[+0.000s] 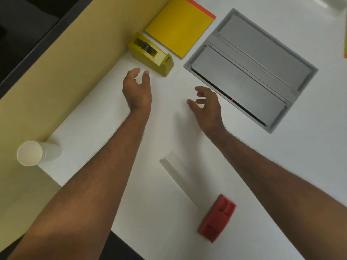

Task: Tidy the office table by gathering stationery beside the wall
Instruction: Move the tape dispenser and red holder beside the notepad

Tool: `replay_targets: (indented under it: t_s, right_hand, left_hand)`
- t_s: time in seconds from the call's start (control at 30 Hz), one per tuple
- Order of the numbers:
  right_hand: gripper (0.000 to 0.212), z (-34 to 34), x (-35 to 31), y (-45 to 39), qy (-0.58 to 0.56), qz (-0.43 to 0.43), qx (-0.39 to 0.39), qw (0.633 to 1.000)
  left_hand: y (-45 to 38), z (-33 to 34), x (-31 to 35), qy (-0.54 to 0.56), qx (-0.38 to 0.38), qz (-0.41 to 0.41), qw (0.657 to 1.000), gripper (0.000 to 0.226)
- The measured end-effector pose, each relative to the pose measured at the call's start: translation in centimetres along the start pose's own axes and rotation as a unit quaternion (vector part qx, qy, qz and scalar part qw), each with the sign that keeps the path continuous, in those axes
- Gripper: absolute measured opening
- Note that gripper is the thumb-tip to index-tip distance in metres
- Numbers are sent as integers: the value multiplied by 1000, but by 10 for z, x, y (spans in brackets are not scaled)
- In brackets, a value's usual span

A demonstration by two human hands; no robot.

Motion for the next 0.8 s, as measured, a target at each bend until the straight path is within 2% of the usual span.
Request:
replay_targets:
  t_s: [0.23, 0.63, 0.8]
  right_hand:
    - [42, -62, 18, 99, 49, 1, 7, 999]
    - [41, -119, 62, 239, 45, 51, -3, 998]
    - [48, -131, 81, 274, 89, 57, -36, 994]
  left_hand:
    - [105, -34, -19, -27, -19, 10, 999, 34]
    - [289, -76, -110, -21, -33, -72, 997, 35]
    - [364, -83, -153, -30, -40, -126, 991, 39]
Point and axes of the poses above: each hand's wrist, its own y-axis away from the middle knuckle, its own z-axis out of the palm, x = y × z, the point moved 3 cm from there along -y, towards the middle knuckle, and after that the axes turned 6 degrees about -z, right-handed, at the moved point
